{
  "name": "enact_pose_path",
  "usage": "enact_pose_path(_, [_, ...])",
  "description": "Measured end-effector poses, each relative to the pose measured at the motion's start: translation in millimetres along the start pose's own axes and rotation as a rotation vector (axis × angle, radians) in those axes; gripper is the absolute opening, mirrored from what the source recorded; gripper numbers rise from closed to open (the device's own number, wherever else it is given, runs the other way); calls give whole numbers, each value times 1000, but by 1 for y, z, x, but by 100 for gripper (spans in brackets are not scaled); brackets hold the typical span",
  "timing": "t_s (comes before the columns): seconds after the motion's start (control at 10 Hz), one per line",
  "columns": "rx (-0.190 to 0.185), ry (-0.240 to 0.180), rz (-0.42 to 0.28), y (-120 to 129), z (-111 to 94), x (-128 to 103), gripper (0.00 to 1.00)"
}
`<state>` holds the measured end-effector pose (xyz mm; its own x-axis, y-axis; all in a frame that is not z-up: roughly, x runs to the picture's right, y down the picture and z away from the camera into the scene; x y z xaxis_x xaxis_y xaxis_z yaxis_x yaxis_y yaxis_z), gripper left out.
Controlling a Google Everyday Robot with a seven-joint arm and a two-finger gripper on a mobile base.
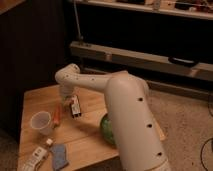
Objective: Push the eraser across the table
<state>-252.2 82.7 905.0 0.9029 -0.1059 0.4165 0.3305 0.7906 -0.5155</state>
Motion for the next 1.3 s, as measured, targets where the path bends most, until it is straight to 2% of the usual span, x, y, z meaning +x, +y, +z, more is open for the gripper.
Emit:
enact_pose_path(0.3, [-25,21,0,4,9,4,4])
enact_pose_path(0.8, [-32,55,39,8,11,19,4])
enact_pose_path(1.0, [-35,82,60,11,14,34,4])
enact_pose_path(1.3, [-20,114,97,9,12,55,4])
